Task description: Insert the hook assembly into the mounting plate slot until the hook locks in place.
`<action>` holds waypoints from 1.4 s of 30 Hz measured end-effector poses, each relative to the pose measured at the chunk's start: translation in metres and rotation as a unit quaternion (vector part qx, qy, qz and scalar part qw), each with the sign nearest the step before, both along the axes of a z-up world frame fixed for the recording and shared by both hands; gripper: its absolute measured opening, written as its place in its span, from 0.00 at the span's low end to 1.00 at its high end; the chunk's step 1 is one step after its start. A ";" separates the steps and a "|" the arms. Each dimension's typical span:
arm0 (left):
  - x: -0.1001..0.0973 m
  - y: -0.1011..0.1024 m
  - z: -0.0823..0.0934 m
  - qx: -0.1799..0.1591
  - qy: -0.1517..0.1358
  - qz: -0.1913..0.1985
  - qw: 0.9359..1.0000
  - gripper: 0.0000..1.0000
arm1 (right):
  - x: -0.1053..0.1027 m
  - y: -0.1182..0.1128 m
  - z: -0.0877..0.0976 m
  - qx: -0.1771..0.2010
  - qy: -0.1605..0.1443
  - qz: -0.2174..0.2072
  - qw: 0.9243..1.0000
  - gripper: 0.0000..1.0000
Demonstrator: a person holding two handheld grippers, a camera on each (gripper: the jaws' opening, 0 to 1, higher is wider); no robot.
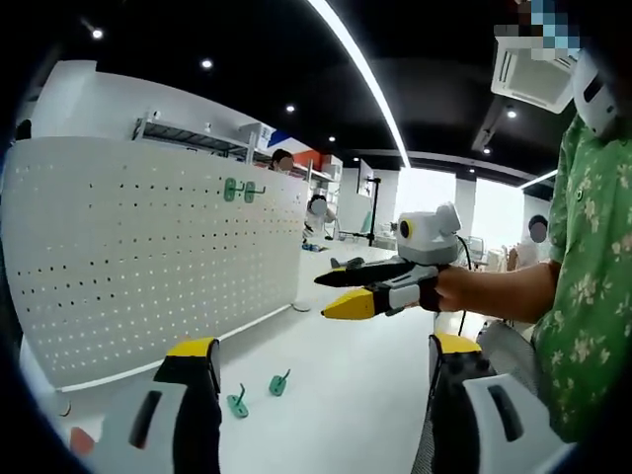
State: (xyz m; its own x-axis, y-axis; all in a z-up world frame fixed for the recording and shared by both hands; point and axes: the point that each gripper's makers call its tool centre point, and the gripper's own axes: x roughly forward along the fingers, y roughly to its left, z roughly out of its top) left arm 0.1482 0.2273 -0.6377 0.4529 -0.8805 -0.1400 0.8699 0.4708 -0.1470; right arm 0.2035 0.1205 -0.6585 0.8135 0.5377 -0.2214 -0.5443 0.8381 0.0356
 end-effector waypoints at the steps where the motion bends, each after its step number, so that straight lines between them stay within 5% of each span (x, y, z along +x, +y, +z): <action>1: 0.000 0.000 -0.001 0.000 0.001 0.000 1.000 0.89 | -0.003 0.000 -0.002 -0.001 0.002 0.001 1.000 0.67; 24: -0.008 0.003 -0.015 0.003 0.020 0.008 1.000 0.87 | -0.045 0.005 -0.041 0.001 0.059 0.015 0.998 0.66; 42: -0.002 0.005 -0.020 0.005 0.025 0.014 1.000 0.86 | -0.036 0.003 -0.044 -0.006 0.062 0.016 0.998 0.64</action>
